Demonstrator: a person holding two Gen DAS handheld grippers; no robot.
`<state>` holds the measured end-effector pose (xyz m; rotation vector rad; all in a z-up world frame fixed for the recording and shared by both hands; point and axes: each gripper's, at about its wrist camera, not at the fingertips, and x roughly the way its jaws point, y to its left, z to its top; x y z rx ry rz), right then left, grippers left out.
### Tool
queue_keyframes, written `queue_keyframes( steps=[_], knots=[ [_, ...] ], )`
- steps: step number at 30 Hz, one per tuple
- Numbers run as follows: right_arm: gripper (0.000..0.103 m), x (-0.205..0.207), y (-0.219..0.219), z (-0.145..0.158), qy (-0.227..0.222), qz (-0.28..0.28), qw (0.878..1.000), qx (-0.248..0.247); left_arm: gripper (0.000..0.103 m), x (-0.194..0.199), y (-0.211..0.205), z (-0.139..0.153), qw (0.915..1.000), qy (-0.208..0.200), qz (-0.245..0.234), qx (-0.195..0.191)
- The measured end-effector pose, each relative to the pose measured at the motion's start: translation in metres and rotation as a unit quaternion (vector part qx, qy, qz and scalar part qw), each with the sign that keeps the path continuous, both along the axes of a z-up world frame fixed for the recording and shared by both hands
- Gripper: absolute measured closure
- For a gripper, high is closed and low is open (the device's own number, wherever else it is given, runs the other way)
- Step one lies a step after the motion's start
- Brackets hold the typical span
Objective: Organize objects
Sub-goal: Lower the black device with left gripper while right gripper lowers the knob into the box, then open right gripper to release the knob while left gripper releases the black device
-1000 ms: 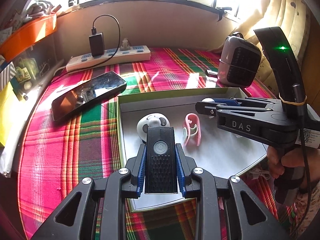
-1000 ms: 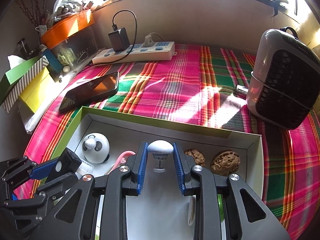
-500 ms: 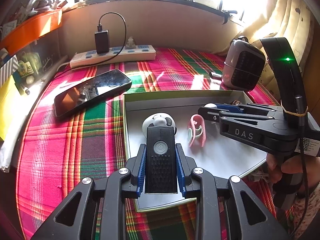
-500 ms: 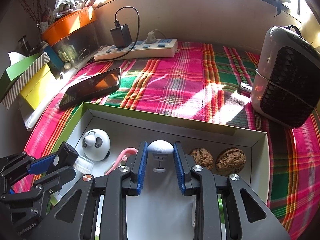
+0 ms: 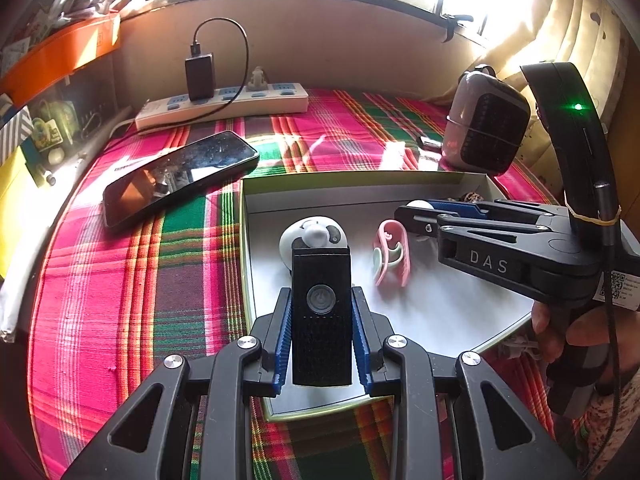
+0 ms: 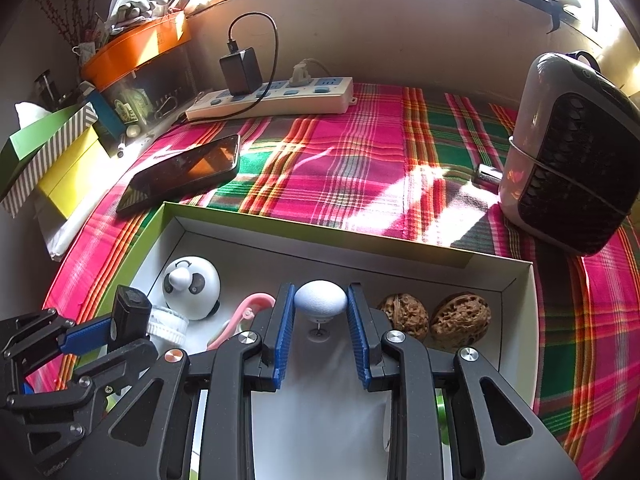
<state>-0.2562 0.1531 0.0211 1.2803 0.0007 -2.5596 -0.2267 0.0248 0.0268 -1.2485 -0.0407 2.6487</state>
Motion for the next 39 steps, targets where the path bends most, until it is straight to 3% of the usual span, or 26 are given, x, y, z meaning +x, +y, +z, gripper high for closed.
queue_keyframes(
  steps=[5, 10, 18, 39],
  knots=[
    [0.075, 0.0004, -0.0012, -0.0004, -0.001, 0.001, 1.000, 0.002, 0.078, 0.0001, 0.0006, 0.0001, 1.0000, 0.001, 0.000, -0.002],
    [0.066, 0.0014, -0.0012, 0.0005, 0.001, 0.000, 1.000, 0.001, 0.076, -0.0001, 0.0010, 0.0002, 1.0000, 0.000, -0.001, 0.001],
    [0.061, 0.0031, -0.0010, 0.0014, 0.001, -0.001, 1.000, -0.001, 0.070, 0.0011, 0.0015, 0.0016, 1.0000, 0.001, -0.003, 0.006],
    [0.059, 0.0061, -0.0003, 0.0037, 0.006, -0.003, 1.000, -0.004, 0.067, 0.0024, 0.0021, 0.0030, 1.0000, 0.001, -0.004, 0.002]
  ],
)
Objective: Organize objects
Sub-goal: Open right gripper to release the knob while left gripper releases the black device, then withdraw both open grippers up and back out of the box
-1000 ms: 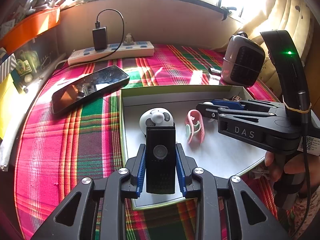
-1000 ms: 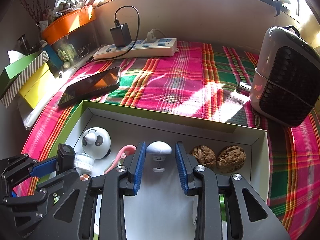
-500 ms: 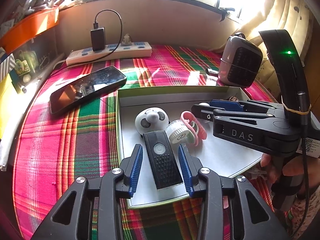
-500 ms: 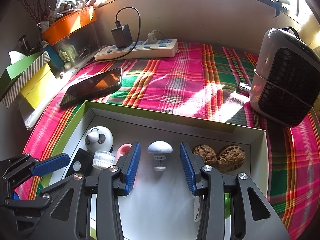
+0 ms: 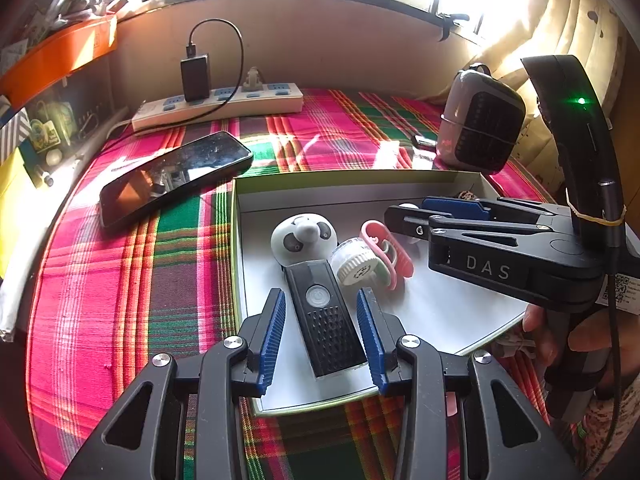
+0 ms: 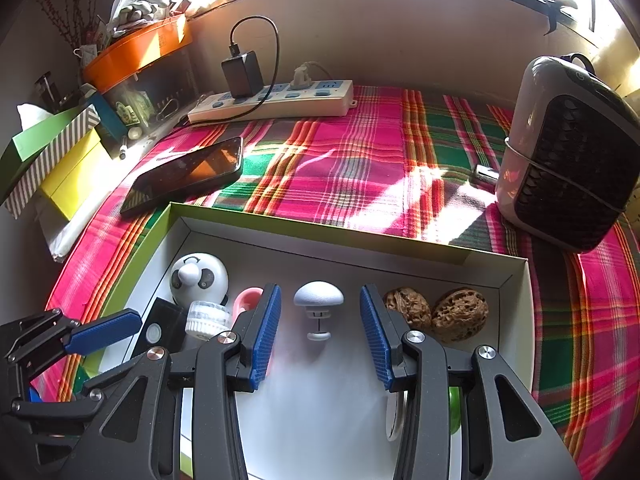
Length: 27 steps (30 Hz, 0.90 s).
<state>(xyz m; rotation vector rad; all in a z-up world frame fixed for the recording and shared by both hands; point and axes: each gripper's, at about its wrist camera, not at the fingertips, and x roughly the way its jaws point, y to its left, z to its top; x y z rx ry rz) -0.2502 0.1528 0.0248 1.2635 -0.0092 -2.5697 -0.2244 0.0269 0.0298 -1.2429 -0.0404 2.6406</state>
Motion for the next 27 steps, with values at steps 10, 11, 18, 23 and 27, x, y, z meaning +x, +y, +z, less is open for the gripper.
queue_keyframes(
  steps=[10, 11, 18, 23, 27],
  knots=[
    [0.054, 0.012, -0.001, 0.009, 0.011, 0.003, 1.000, -0.001, 0.066, 0.009, 0.000, 0.007, 1.0000, 0.008, 0.000, 0.001],
    [0.054, 0.013, 0.000, 0.010, 0.013, 0.003, 1.000, 0.000, 0.066, 0.010, 0.000, 0.008, 0.9999, 0.010, 0.000, -0.001],
    [0.054, 0.024, 0.002, 0.015, 0.019, 0.000, 1.000, -0.002, 0.066, 0.018, 0.000, 0.013, 0.9999, 0.016, 0.000, 0.000],
    [0.054, 0.033, 0.006, 0.019, 0.025, -0.004, 1.000, -0.009, 0.066, 0.025, -0.001, 0.016, 0.9998, 0.020, 0.001, 0.002],
    [0.054, 0.042, 0.011, 0.023, 0.031, -0.005, 0.999, -0.011, 0.066, 0.032, -0.003, 0.019, 0.9997, 0.025, 0.002, 0.005]
  ],
)
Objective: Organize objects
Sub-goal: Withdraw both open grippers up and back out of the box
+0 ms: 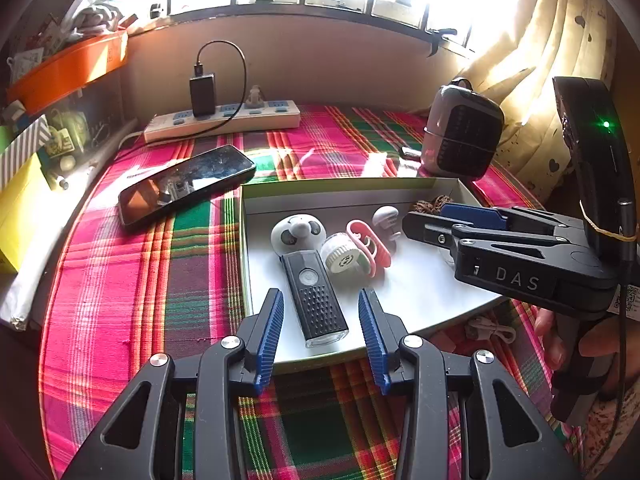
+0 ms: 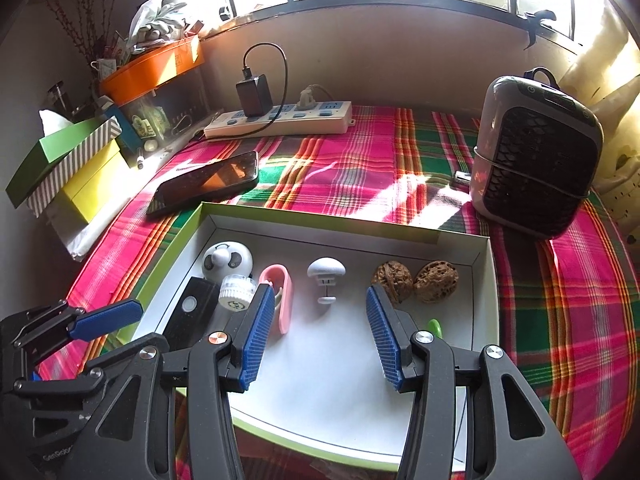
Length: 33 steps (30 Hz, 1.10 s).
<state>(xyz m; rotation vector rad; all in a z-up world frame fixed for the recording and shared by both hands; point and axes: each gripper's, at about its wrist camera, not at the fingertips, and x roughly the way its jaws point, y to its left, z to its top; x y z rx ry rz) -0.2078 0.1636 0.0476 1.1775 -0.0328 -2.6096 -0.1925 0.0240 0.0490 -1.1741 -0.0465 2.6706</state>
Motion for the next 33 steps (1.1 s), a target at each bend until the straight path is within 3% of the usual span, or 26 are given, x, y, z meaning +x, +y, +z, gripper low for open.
queue_keyframes(
  steps=[16, 26, 33],
  knots=[
    [0.054, 0.044, 0.023, 0.006, 0.023, -0.011, 1.000, 0.010, 0.066, 0.028, -0.006, 0.007, 0.9997, 0.014, -0.006, 0.019],
    [0.054, 0.075, 0.039, -0.003, 0.029, -0.023, 0.999, 0.017, 0.066, 0.044, 0.003, 0.003, 0.9987, 0.007, -0.039, 0.030],
    [0.054, 0.089, 0.043, -0.015, 0.019, 0.003, 0.999, 0.026, 0.063, 0.046, 0.013, -0.006, 0.9972, -0.010, -0.064, 0.036]
  ],
)
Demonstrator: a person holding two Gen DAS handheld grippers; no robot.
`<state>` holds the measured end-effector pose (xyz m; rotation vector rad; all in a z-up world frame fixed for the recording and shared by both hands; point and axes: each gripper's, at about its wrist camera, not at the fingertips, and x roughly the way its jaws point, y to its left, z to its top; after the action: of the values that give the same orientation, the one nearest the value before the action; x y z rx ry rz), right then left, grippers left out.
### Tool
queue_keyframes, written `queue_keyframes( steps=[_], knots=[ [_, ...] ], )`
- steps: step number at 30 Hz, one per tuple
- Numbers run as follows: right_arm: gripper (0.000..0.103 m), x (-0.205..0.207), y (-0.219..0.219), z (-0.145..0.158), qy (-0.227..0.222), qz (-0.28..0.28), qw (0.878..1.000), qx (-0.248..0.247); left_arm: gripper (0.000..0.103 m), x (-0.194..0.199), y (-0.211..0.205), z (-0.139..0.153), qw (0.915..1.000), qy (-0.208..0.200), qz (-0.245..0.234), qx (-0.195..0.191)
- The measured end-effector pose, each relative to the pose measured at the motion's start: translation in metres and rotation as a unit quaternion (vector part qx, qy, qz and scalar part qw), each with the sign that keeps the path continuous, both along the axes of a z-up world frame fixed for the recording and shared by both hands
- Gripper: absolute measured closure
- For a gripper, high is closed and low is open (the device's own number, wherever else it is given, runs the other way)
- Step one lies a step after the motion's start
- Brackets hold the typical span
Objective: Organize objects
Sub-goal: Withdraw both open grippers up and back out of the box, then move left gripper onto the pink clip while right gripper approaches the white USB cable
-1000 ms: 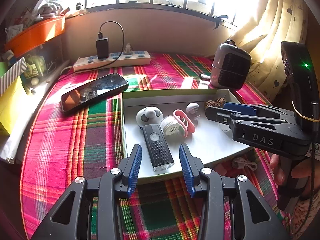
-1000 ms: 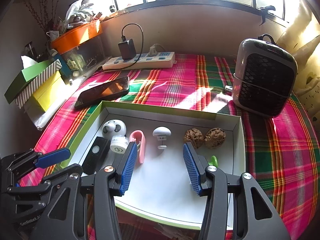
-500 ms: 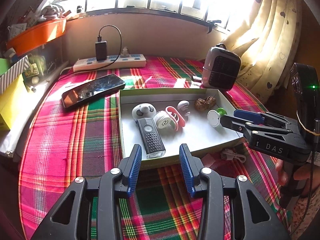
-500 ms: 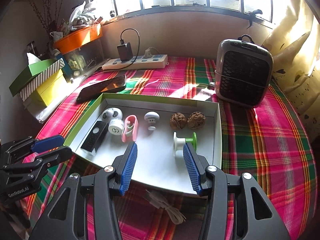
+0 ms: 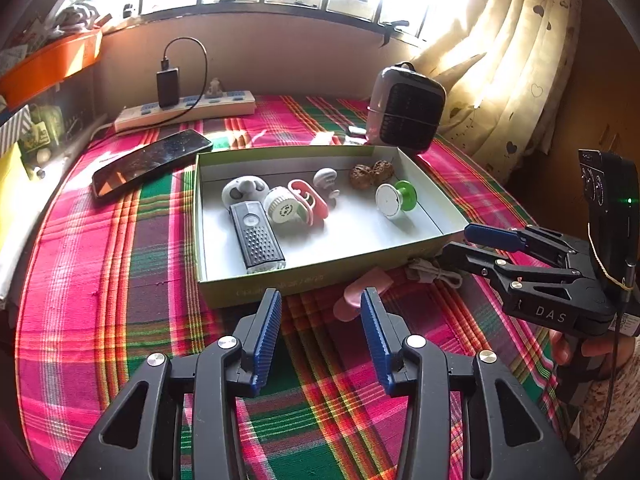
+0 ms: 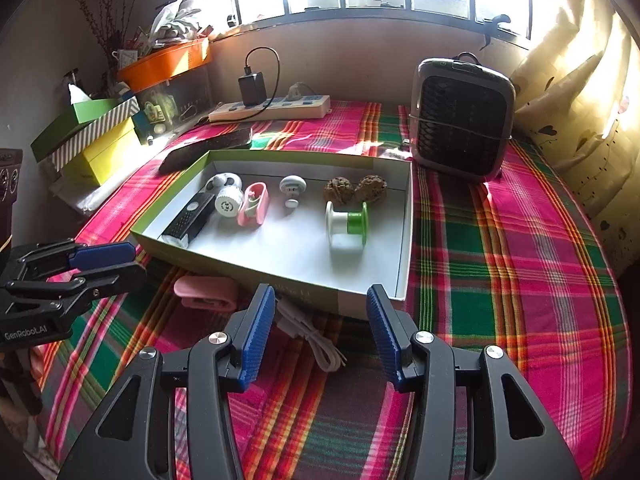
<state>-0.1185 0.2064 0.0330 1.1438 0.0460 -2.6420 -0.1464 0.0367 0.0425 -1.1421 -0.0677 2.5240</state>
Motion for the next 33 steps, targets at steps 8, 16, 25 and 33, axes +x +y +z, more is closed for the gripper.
queue_keyframes(
  steps=[8, 16, 25, 33],
  knots=[
    [0.054, 0.006, 0.004, -0.016, -0.015, 0.017, 1.000, 0.002, 0.062, -0.002, 0.012, -0.009, 0.9997, -0.014, -0.018, -0.002],
    [0.054, 0.004, -0.003, -0.025, -0.035, 0.049, 0.998, 0.008, 0.062, -0.007, 0.021, -0.014, 0.9994, -0.020, -0.026, -0.011],
    [0.054, 0.016, -0.014, -0.027, -0.038, 0.096, 0.994, 0.030, 0.062, -0.017, 0.035, -0.018, 0.9984, -0.024, -0.045, -0.022],
    [0.054, 0.004, -0.018, -0.027, -0.030, 0.082, 0.994, 0.066, 0.062, -0.023, 0.048, -0.022, 0.9973, -0.029, -0.059, -0.033]
  ],
)
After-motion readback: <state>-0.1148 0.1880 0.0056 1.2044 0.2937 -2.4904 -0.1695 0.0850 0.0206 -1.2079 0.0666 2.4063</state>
